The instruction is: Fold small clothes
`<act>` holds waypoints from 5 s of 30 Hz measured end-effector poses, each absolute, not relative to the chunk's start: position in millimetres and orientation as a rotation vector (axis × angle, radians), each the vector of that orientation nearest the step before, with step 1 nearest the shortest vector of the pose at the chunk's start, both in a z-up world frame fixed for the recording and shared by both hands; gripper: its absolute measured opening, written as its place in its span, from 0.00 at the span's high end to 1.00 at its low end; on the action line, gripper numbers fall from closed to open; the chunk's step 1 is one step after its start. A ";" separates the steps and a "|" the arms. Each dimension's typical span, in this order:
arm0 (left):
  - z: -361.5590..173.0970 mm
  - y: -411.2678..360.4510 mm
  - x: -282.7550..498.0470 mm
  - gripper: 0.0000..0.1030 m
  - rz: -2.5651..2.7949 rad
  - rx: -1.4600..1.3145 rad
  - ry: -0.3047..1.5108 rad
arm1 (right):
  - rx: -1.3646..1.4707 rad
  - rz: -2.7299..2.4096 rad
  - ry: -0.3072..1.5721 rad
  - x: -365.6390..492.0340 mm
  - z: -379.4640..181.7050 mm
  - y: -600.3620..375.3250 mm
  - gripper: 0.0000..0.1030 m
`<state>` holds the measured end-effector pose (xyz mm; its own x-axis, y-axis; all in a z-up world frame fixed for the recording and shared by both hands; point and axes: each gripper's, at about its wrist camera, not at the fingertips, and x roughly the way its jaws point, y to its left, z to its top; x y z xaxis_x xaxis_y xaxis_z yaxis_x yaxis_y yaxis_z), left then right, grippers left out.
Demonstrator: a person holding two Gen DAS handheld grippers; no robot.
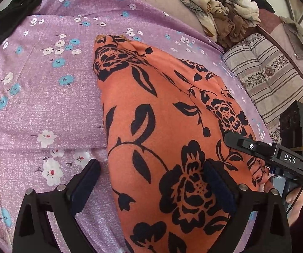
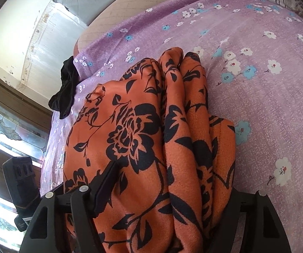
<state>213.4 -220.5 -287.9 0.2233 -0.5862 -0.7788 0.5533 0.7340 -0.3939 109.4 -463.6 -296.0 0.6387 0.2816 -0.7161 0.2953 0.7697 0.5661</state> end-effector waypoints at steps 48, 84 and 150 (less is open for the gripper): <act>-227.4 -82.4 136.2 0.59 -0.565 0.103 0.929 | 0.349 0.094 0.778 70.4 -238.9 -290.7 0.62; -230.9 -84.7 181.3 0.23 -0.280 0.234 0.899 | 0.400 0.120 0.946 100.6 -255.8 -303.2 0.62; -245.5 -63.2 83.8 0.10 -0.165 0.205 0.917 | 0.309 0.011 0.929 15.6 -264.2 -283.5 0.60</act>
